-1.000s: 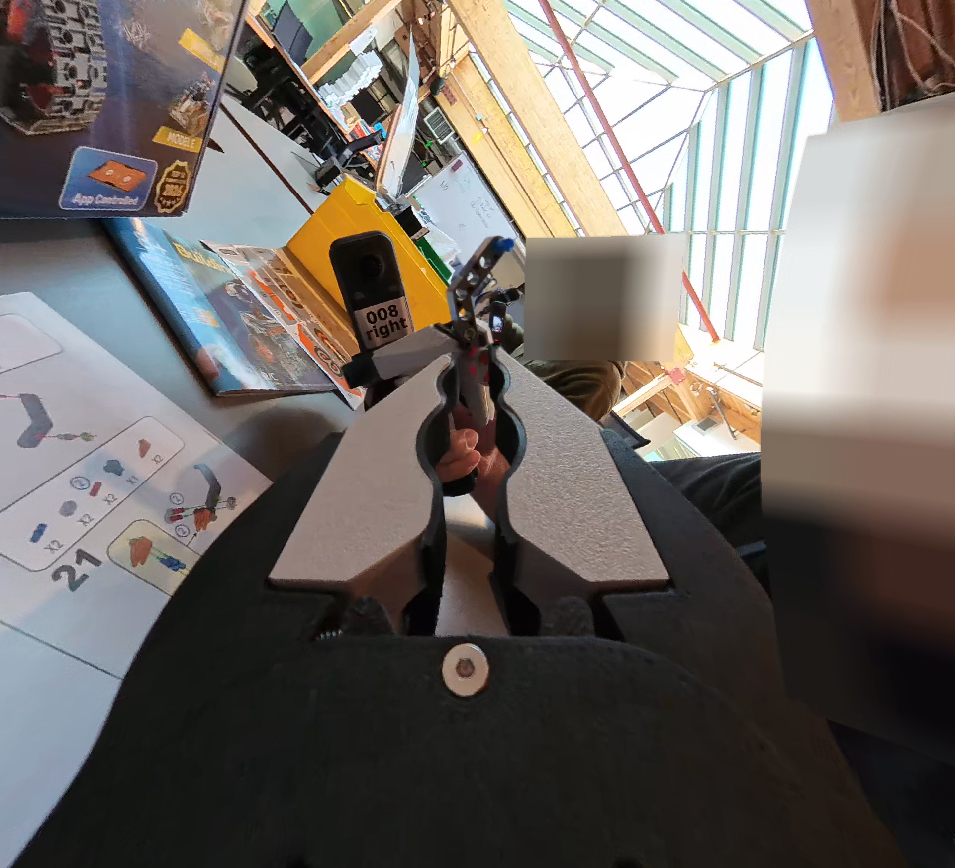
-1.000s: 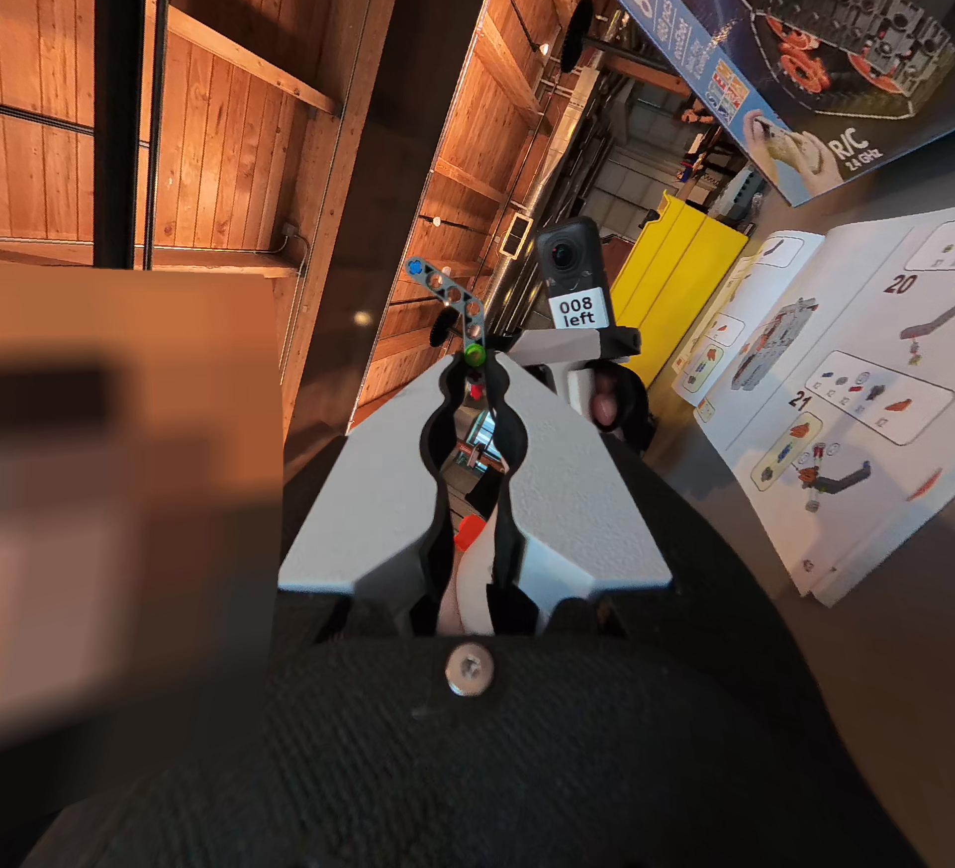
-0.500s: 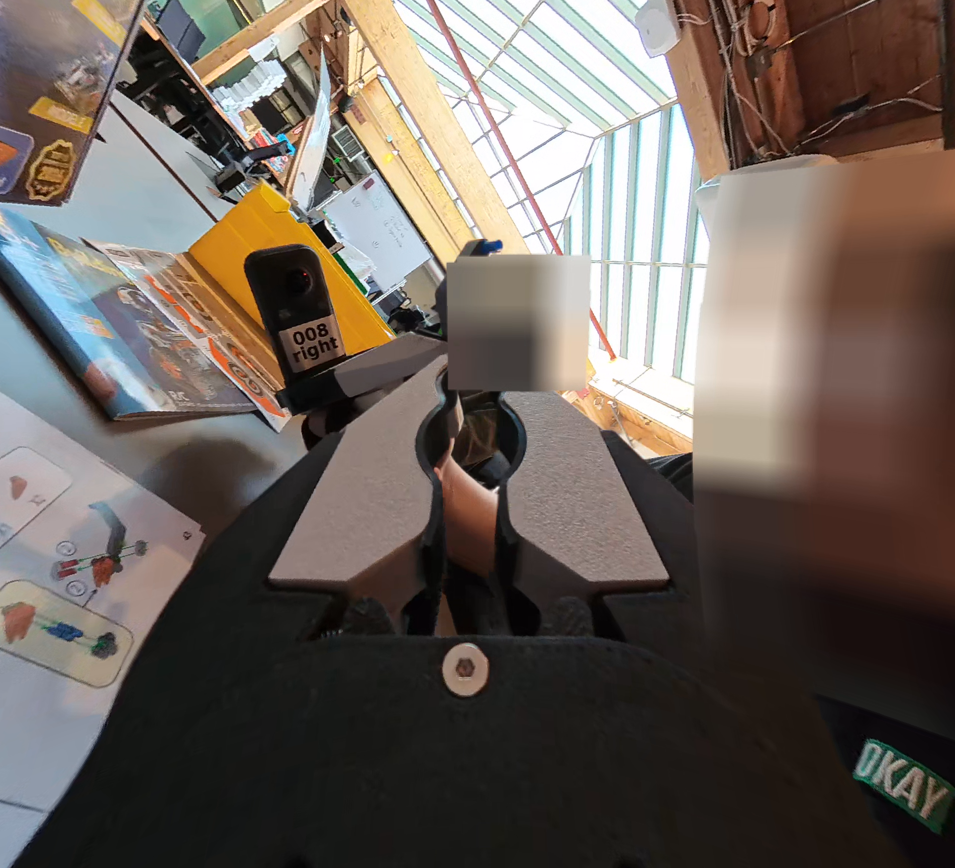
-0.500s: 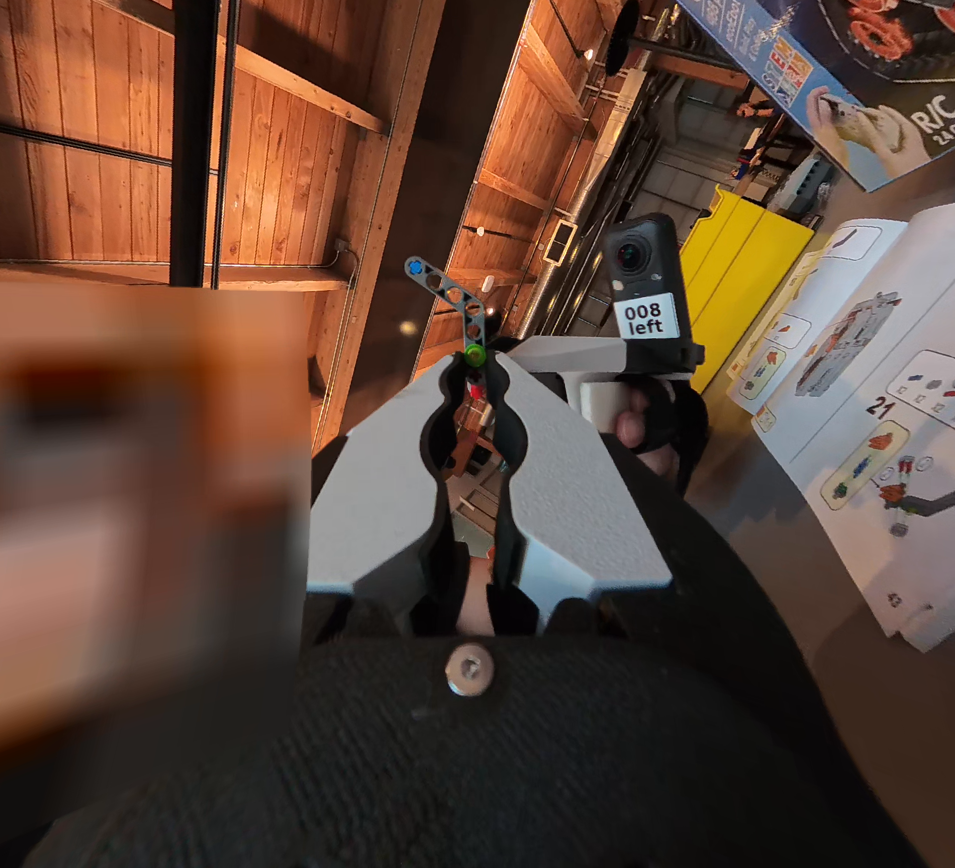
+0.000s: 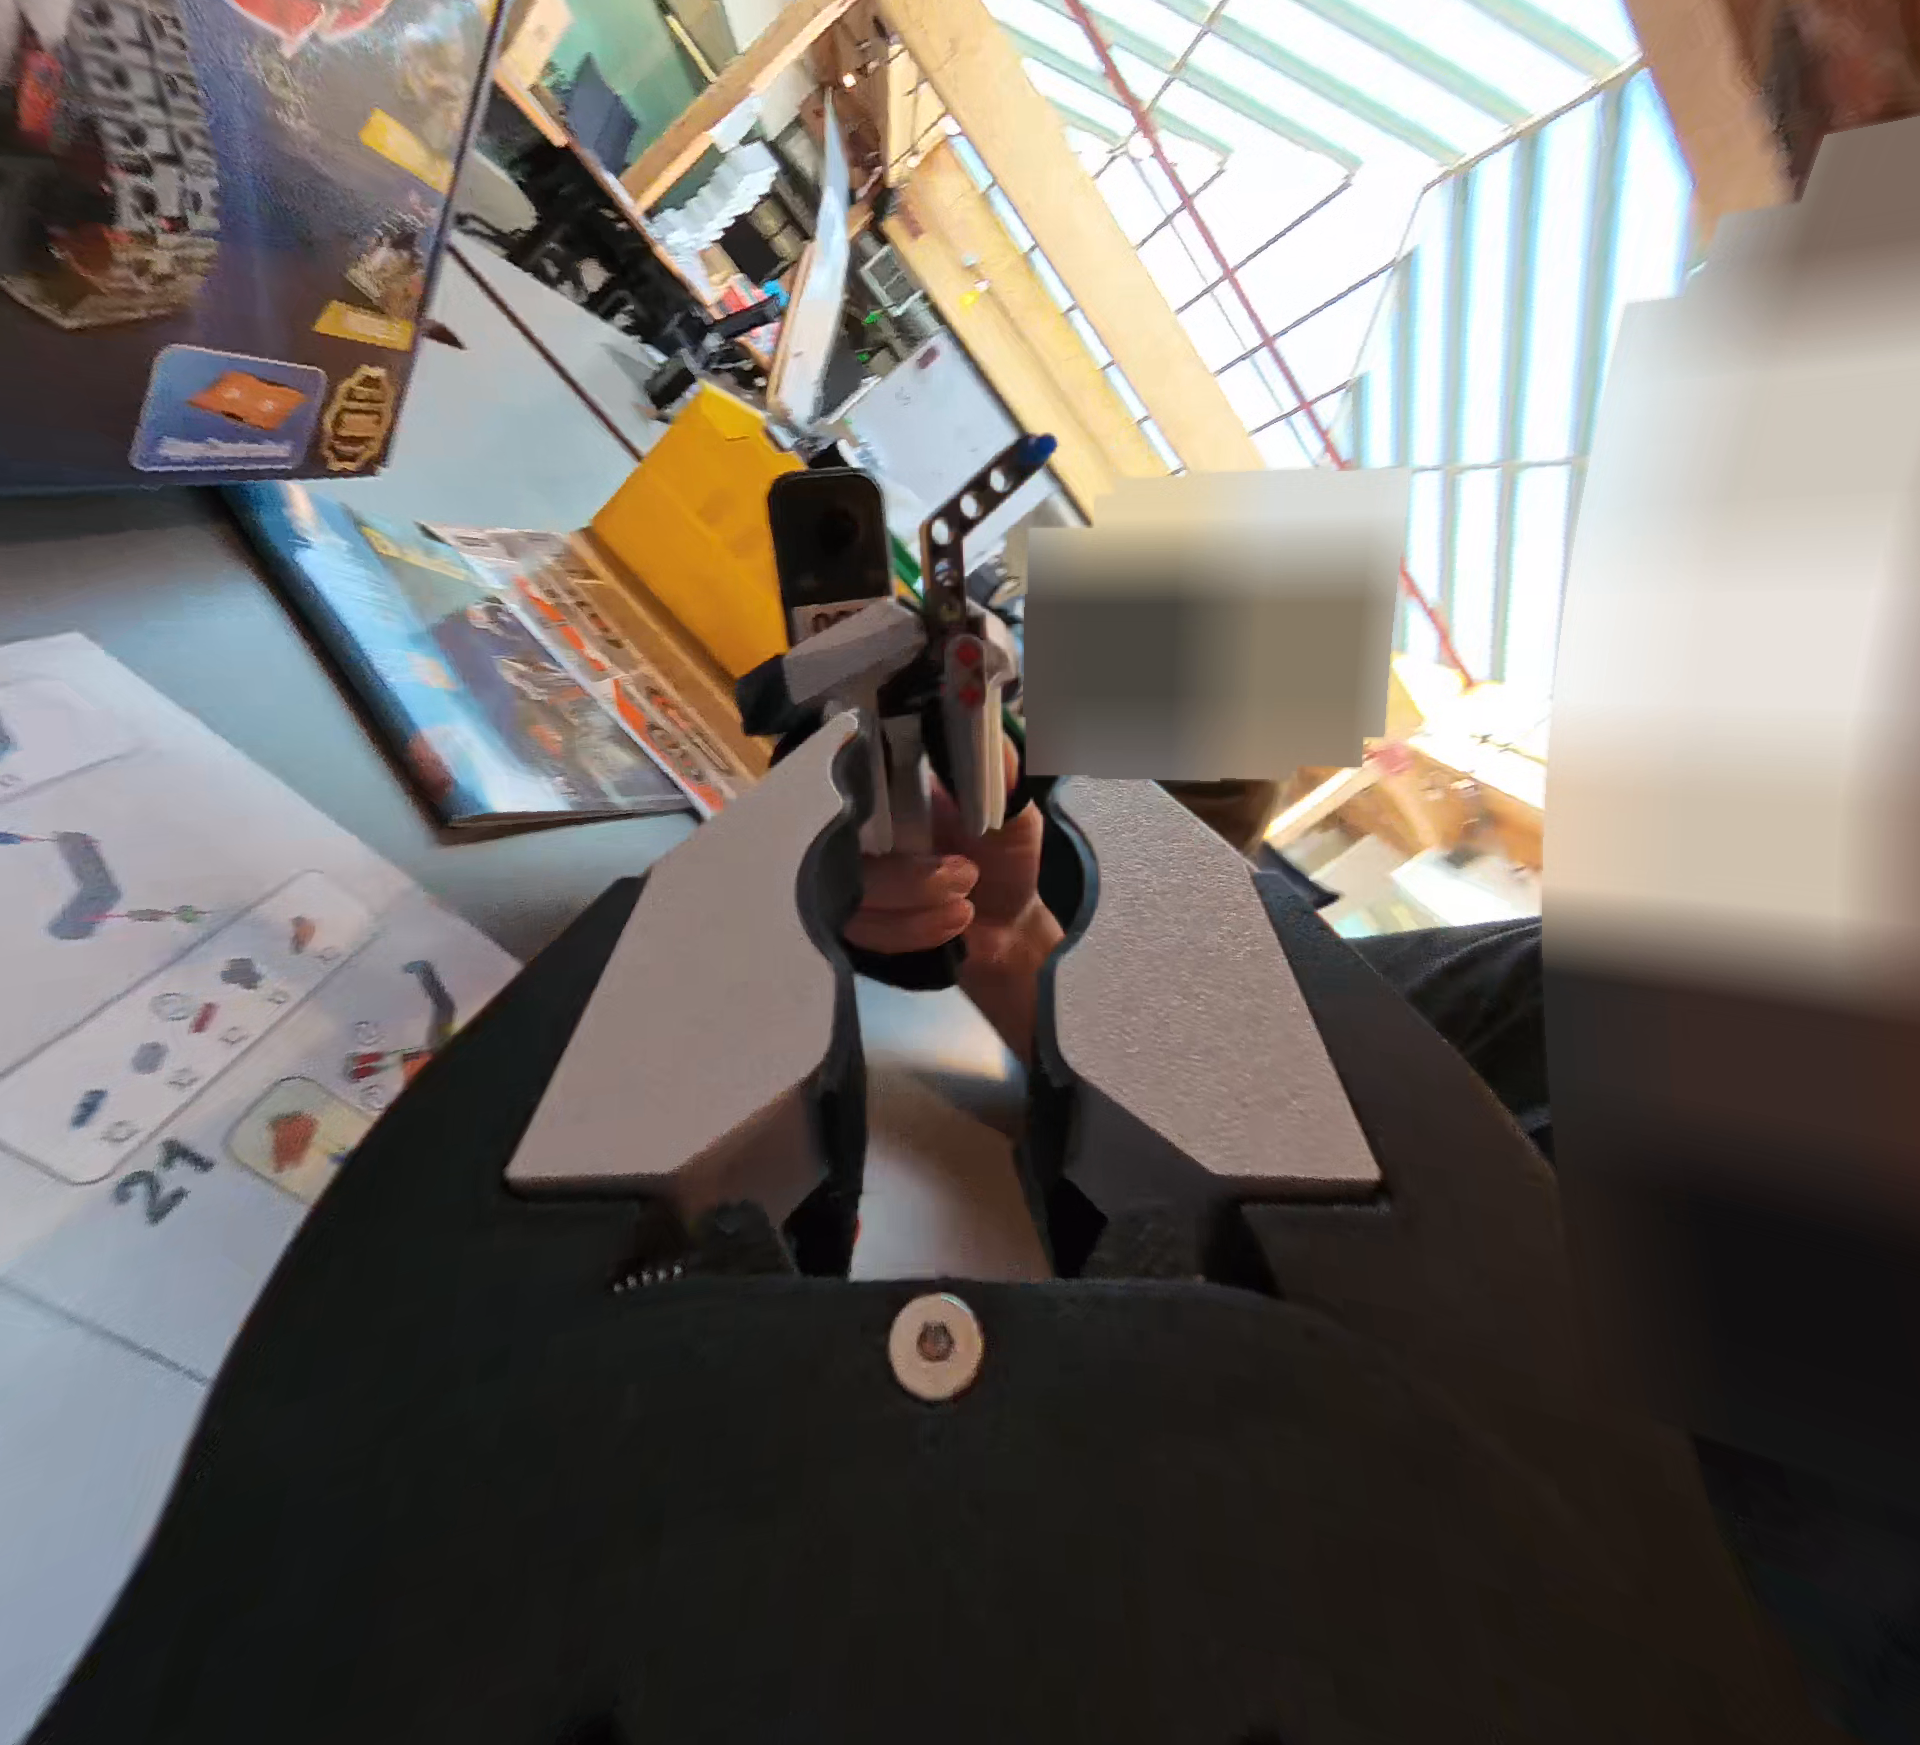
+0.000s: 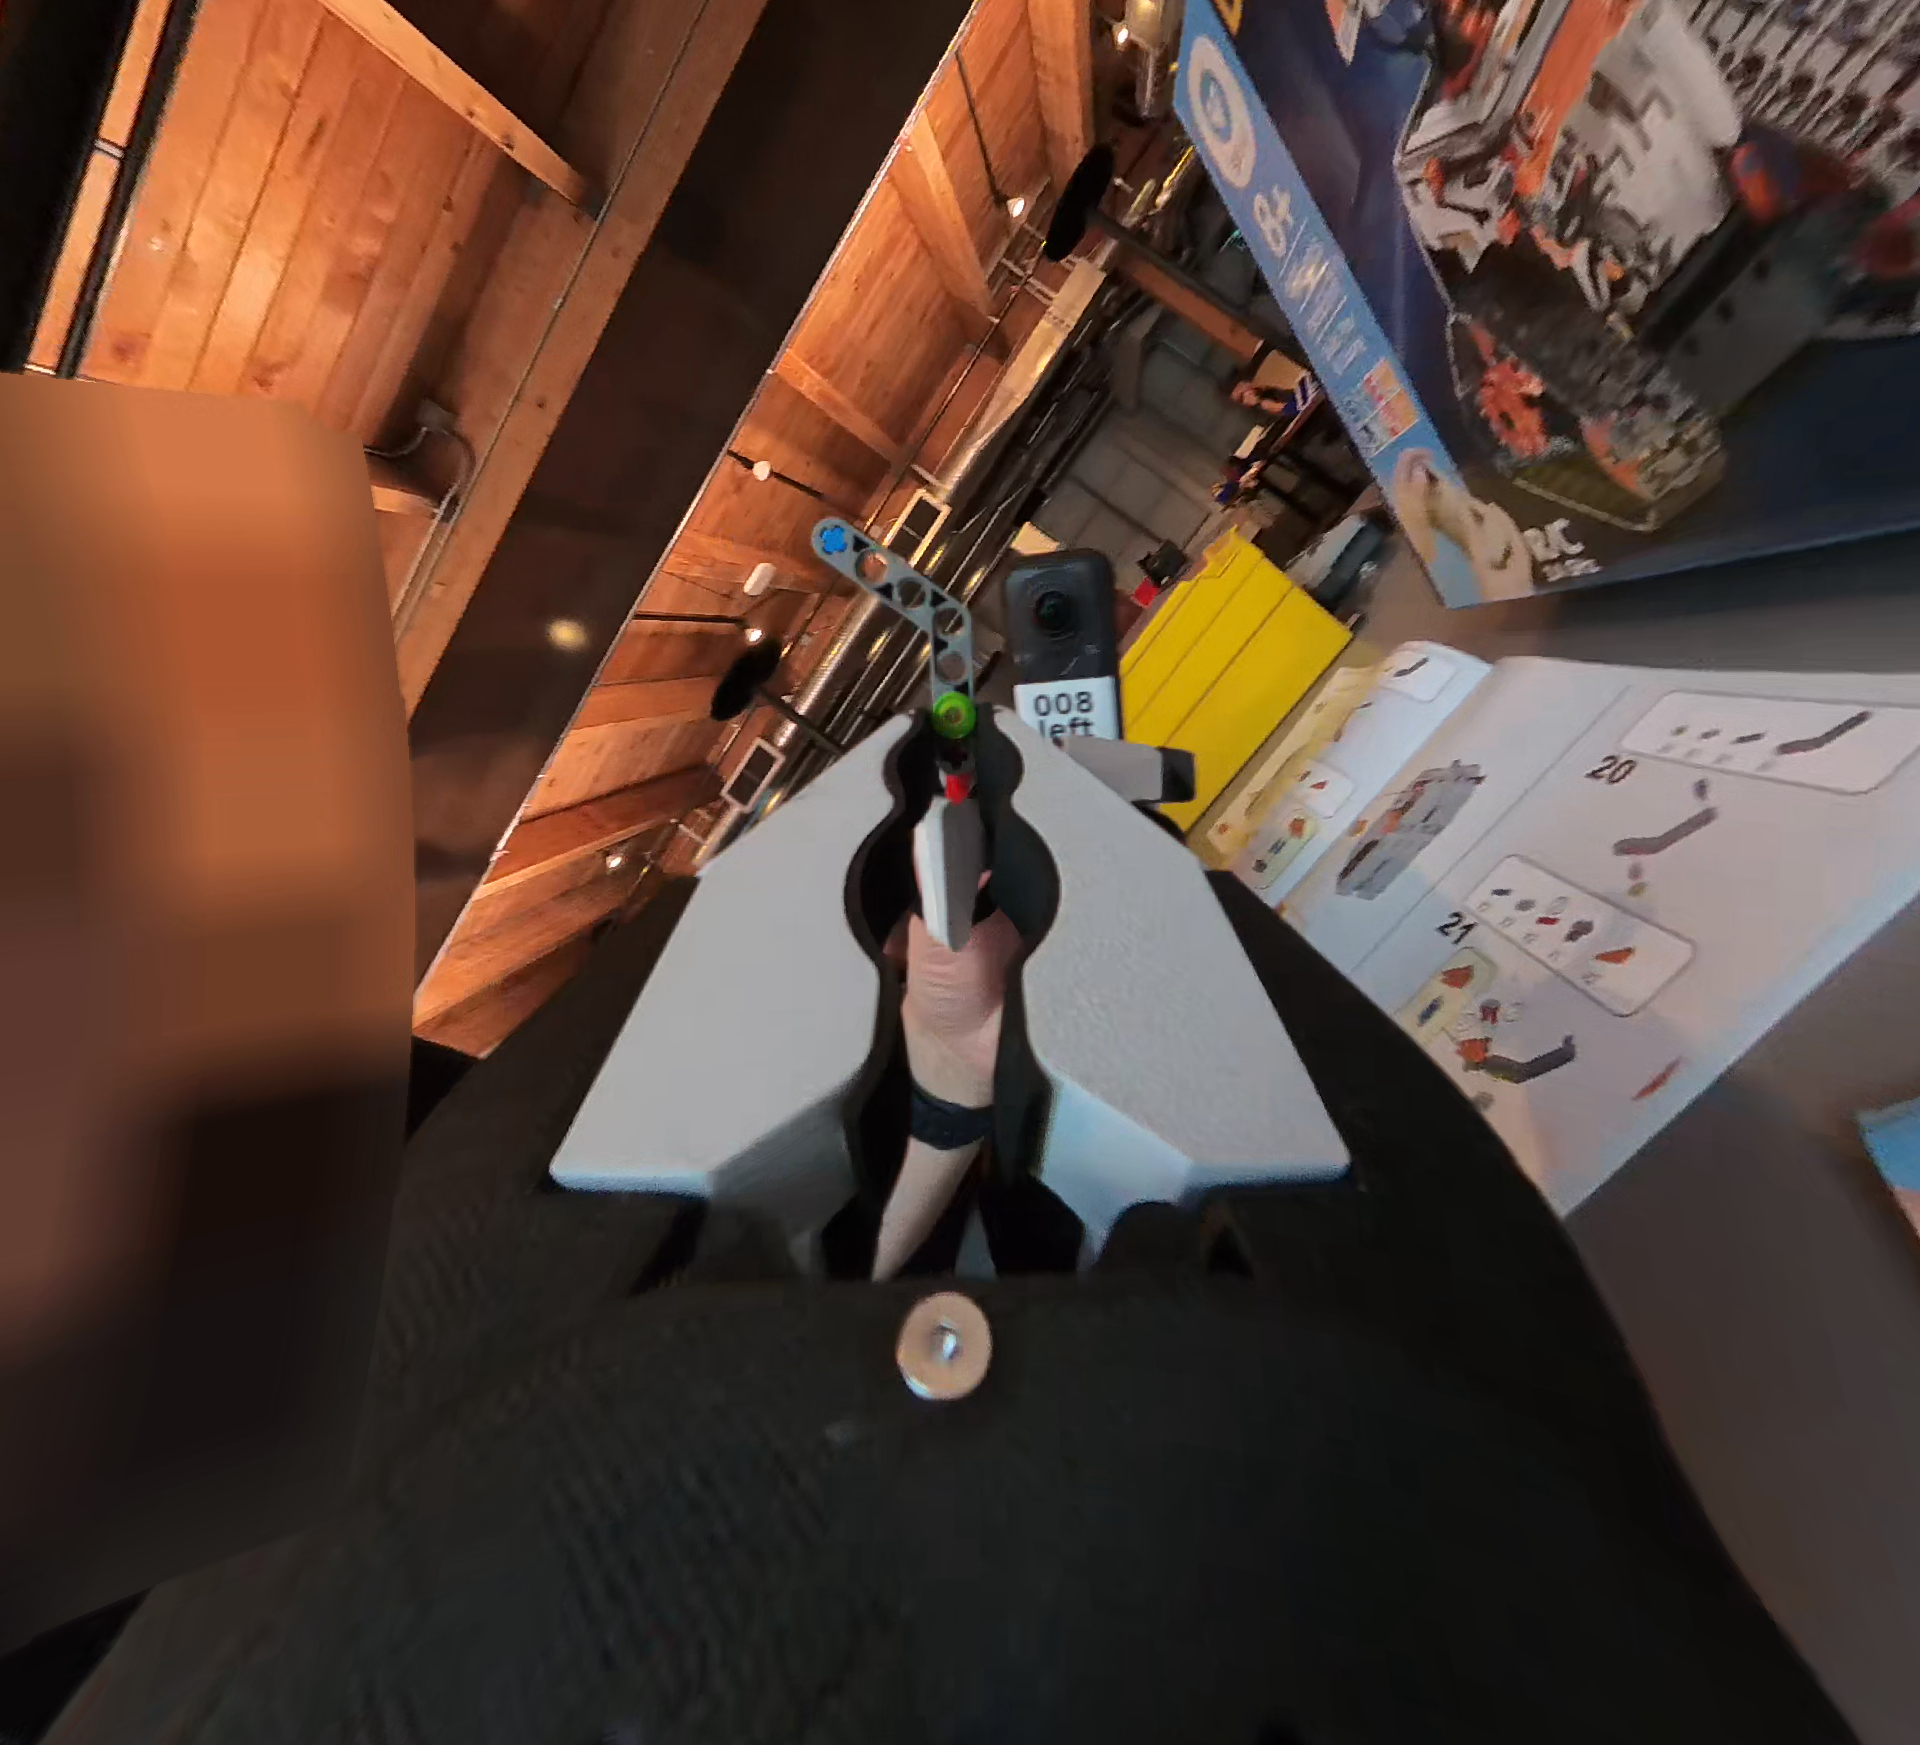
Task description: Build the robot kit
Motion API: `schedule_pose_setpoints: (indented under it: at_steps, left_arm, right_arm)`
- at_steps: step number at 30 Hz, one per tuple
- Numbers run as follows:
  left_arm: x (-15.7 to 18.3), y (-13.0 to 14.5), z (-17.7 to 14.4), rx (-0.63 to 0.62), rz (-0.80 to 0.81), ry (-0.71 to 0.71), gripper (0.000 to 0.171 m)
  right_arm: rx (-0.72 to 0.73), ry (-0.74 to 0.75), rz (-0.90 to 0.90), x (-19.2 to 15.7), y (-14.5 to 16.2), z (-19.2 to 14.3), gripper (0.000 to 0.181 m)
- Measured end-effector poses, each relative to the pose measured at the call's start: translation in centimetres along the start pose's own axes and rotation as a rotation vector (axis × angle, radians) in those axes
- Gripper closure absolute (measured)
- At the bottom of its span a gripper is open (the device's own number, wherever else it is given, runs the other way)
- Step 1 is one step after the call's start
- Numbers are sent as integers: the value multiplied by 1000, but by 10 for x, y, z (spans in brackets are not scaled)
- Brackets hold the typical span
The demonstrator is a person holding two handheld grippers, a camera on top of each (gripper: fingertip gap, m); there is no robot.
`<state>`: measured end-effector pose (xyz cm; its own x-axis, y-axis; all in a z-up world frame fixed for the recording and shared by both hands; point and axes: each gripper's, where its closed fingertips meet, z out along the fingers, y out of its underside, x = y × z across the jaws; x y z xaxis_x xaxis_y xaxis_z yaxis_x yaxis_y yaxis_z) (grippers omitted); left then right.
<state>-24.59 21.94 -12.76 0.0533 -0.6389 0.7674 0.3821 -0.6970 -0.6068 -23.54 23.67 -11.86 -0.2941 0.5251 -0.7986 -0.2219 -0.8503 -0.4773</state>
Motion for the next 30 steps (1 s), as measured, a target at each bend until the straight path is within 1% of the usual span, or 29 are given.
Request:
schedule_pose_setpoints:
  at_steps: [1, 4, 7, 11, 12, 17, 23, 25, 28, 29, 30]
  left_arm:
    - [0, 0, 0, -9, 32, -21, 147]
    - [0, -2, 1, 13, 39, -30, 150]
    - [-5, 3, 5, -1, 30, -51, 148]
    - [-6, 2, 8, 25, 91, -86, 145]
    - [-5, 1, 8, 26, 107, -92, 147]
    - [-4, -1, 6, 43, 141, -105, 166]
    - [-2, 1, 6, 24, 139, -95, 167]
    - [0, 2, 7, 12, 128, -76, 167]
    - [6, 3, 8, 6, 111, -38, 167]
    - [9, 3, 8, 5, 100, -16, 167]
    - [13, 3, 7, 6, 82, 13, 167]
  right_arm:
    - [10, 18, -13, 2, -2, -1, 174]
    - [15, 33, -10, 5, -2, -1, 174]
    - [13, 37, -19, 6, 2, 2, 174]
    - [7, 41, -37, 4, 4, 5, 174]
    - [13, 43, -35, 5, 4, 5, 175]
    - [11, 39, -24, 6, 6, 7, 174]
    - [4, 38, -44, 3, 7, 8, 174]
    - [-1, 35, -52, 1, 7, 9, 165]
    - [-11, 26, -62, -2, 7, 10, 164]
    - [-18, 17, -66, -4, 7, 10, 160]
    - [-30, 8, -77, -7, 8, 10, 151]
